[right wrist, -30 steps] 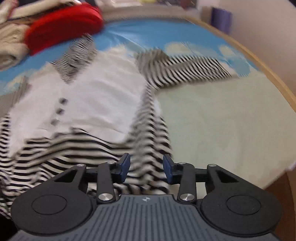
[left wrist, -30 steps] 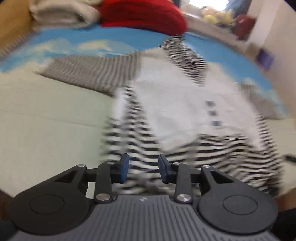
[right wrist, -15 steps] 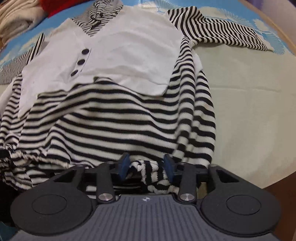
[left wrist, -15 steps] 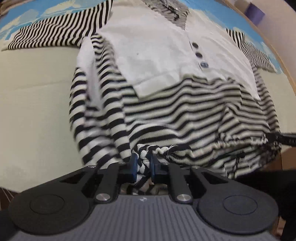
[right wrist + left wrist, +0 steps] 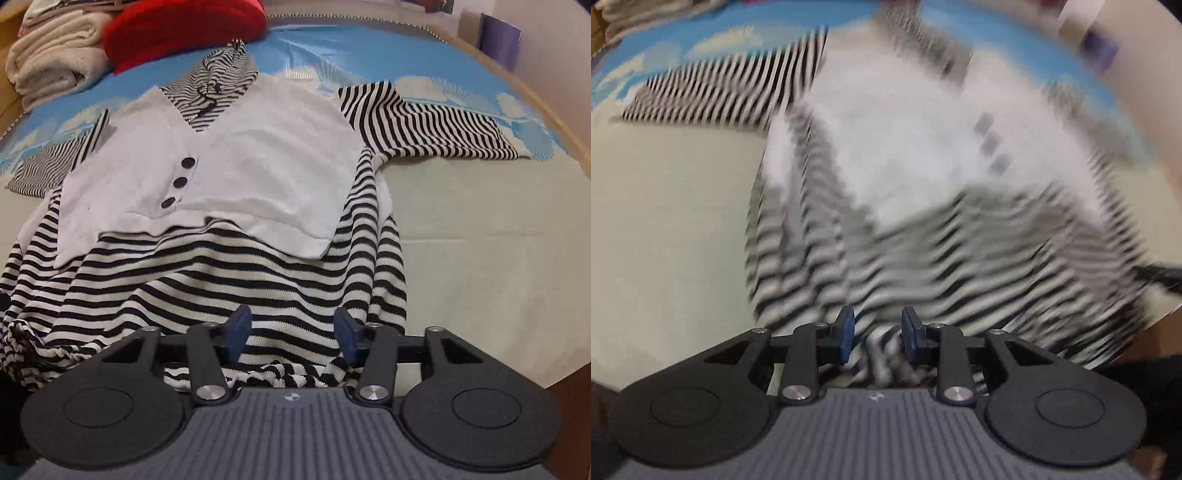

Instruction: Fold small clothes

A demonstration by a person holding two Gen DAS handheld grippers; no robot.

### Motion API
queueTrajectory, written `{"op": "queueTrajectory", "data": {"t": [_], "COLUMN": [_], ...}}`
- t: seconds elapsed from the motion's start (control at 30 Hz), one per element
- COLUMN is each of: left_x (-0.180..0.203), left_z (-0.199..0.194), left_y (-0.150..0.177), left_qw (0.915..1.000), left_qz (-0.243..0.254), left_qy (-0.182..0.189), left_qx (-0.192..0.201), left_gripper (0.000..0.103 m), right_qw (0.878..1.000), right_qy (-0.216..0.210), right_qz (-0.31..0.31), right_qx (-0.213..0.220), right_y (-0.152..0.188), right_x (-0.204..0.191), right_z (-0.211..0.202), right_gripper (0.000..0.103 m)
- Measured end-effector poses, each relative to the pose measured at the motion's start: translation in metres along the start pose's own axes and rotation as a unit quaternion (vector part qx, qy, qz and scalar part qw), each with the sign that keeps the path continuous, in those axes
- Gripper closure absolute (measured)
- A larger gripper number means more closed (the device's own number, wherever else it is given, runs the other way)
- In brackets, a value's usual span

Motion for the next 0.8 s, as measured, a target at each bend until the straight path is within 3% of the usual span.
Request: {"op": "queueTrajectory", "data": {"t": [0.07,0.13,0.23,0.3,0.37,0.5,0.57,0.7,0.8], "left_x": [-0.002,0.002,0.006,0.01,0.012,0.018,0.018,0.023,0.024], "left_z": [0.01,0.0,-0.012,0.0,-0.001,-0.037,-0.048,-0.061,-0.063], "left_y": [0.004,-0.001,-0.006,-0.005,-0.005,-0.022,-0.033,-0.068,-0.1], "left_qw": [0.9995,0.9999,0.9992,0.9998,0.9996,0.993,0.9896,0.9869,0.9849], "left_qz": [0.004,-0.008,-0.016,-0.01,-0.013,-0.014,-0.013,-0.016,-0.02], "left_qy": [-0.028,-0.008,0.008,-0.012,-0.019,0.004,-0.004,-0.028,-0.022], "left_qx": [-0.017,0.006,0.036,0.009,0.018,0.117,0.143,0.158,0.171], "left_gripper": [0.072,0.071,0.052,0.052,0.053,0.049,0.047,0.047,0.047], "right_qw": [0.999,0.996,0.997,0.998,0.999,0.999,0.997,0.99,0.985], "right_qy": [0.005,0.02,0.019,0.022,0.024,0.038,0.047,0.062,0.062], "right_qz": [-0.008,-0.011,0.002,0.003,0.005,-0.01,-0.02,-0.037,-0.035], "right_qx": [-0.042,-0.081,-0.069,-0.057,-0.039,0.018,0.056,0.122,0.155], "right_y": [0.005,0.013,0.009,0.005,0.0,-0.021,-0.033,-0.061,-0.093], "right_x": [-0.001,0.0,0.001,-0.001,-0.003,-0.011,-0.017,-0.026,-0.026], "right_z": [0.015,0.028,0.025,0.02,0.016,0.004,-0.007,-0.026,-0.036], "right_gripper": [0.051,0.051,0.05,0.05,0.05,0.05,0.051,0.051,0.05]}}
Point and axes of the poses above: each gripper's, at about its wrist camera, not at the fingertips, and z roughly the way its jaws point, x to its right, y to its underside, the point moved 2 cm from there along z, roughly the way its jaws point, and after that the axes turned 12 degrees about -z, right-handed, at the moved point
